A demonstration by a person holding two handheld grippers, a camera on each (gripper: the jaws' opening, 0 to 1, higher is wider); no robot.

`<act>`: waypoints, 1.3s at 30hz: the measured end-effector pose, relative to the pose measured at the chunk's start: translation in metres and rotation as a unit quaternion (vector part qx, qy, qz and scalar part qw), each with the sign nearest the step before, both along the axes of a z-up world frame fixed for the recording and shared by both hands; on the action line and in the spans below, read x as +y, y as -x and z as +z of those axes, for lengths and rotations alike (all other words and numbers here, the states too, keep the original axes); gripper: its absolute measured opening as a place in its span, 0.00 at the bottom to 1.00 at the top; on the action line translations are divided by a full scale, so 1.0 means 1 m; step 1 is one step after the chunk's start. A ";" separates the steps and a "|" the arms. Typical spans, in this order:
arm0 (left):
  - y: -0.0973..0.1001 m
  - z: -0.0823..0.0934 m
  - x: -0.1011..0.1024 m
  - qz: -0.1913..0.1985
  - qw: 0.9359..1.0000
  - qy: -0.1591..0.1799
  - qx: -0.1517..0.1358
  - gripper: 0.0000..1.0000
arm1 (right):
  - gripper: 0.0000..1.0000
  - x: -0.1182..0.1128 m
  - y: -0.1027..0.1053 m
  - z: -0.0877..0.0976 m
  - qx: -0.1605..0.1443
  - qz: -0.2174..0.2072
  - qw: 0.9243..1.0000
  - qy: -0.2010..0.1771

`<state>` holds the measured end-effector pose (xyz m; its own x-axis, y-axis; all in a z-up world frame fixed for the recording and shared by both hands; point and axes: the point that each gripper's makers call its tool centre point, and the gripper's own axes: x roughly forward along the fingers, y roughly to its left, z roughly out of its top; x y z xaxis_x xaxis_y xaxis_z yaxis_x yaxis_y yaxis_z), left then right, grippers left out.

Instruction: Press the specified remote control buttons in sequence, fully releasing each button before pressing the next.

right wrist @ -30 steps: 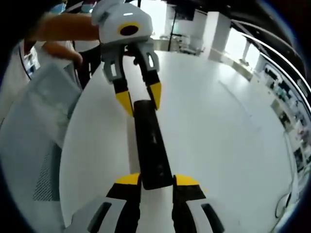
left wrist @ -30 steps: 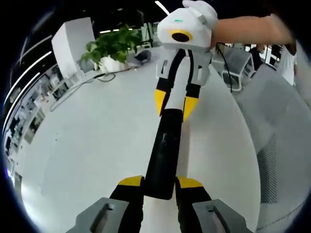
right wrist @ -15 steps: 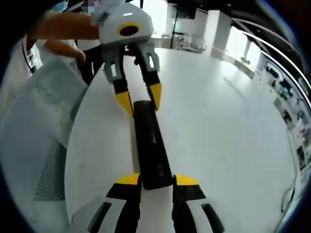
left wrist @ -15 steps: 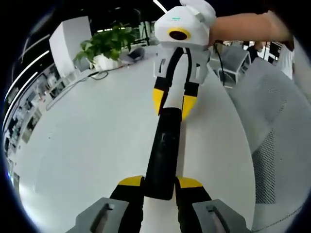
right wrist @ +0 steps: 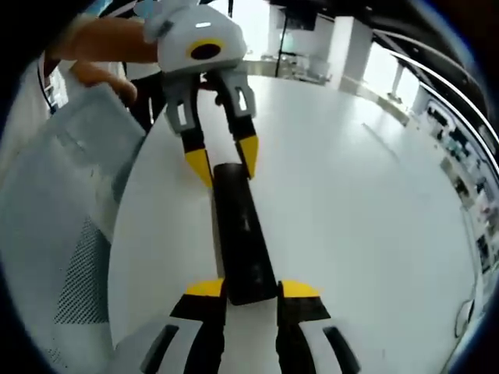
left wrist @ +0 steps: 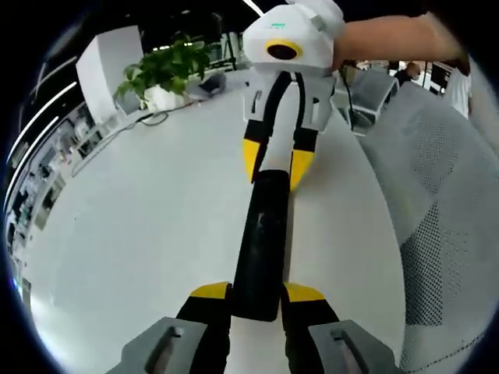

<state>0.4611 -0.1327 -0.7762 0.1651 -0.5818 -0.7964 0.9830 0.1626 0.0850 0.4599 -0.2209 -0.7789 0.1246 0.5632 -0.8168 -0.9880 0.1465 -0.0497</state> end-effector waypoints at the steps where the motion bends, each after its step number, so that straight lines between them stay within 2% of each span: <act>1: 0.000 0.000 0.000 0.000 1.000 0.000 -0.001 0.24 | 0.21 0.000 0.000 -0.001 0.000 0.001 1.000 0.002; 29: 0.002 -0.001 0.001 -0.006 1.000 -0.002 -0.004 0.24 | 0.21 -0.001 0.002 -0.003 0.007 -0.005 1.000 0.003; 35: 0.002 -0.001 0.001 -0.006 1.000 -0.003 -0.005 0.24 | 0.28 -0.005 0.005 0.005 0.009 -0.003 1.000 0.001; 39: 0.003 -0.001 0.001 -0.005 1.000 -0.003 -0.006 0.24 | 0.17 -0.011 0.003 0.015 0.002 -0.002 1.000 -0.001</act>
